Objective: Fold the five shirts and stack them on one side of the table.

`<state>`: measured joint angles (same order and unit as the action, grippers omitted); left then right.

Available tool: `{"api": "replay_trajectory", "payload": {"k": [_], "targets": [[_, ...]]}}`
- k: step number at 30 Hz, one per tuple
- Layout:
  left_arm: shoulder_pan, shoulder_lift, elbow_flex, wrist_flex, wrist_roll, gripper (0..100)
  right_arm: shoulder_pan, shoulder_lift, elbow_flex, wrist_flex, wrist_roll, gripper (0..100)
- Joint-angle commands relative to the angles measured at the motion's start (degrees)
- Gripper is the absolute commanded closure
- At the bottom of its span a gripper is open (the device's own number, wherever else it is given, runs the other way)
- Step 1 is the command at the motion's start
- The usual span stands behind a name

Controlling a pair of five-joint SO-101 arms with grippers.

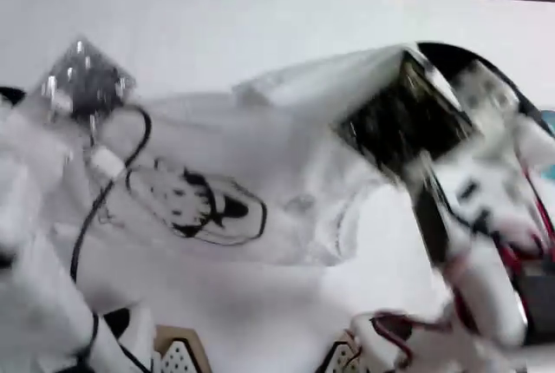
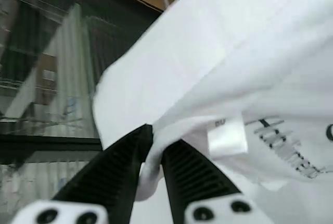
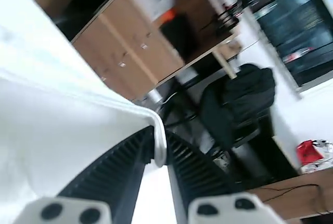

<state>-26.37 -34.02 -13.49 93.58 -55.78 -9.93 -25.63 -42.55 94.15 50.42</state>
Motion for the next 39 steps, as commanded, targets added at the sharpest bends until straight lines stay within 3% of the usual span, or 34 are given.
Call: {"api": "replay_trajectory", "payload": {"k": [1, 13, 19, 24, 29, 32, 39], "targets": [[0.5, 6.2, 1.9, -6.2, -0.2, 98, 0.3, 4.4, 6.7, -6.6, -0.1, 97.8], [1.8, 32.8, -2.4, -15.6, -0.3, 98, -2.7, 26.5, 13.9, -22.3, -0.4, 97.8], [2.1, 48.2, -13.6, -11.2, -2.8, 98, -2.3, 33.5, 13.8, -22.8, -0.2, 97.8], [2.5, 57.1, -31.6, -4.0, -2.7, 98, -1.1, 35.3, 7.7, -24.2, -0.2, 97.8], [2.7, 60.6, -48.9, 7.2, -3.0, 98, -1.0, 35.5, -1.1, -17.1, -0.2, 97.8], [1.0, 59.5, -55.3, 8.8, -2.5, 98, -1.0, 34.8, -10.2, -10.2, -0.2, 97.8], [-4.2, 45.3, -45.7, 8.9, -1.1, 98, -1.5, 27.7, -24.2, 5.8, -0.6, 97.8]]}}
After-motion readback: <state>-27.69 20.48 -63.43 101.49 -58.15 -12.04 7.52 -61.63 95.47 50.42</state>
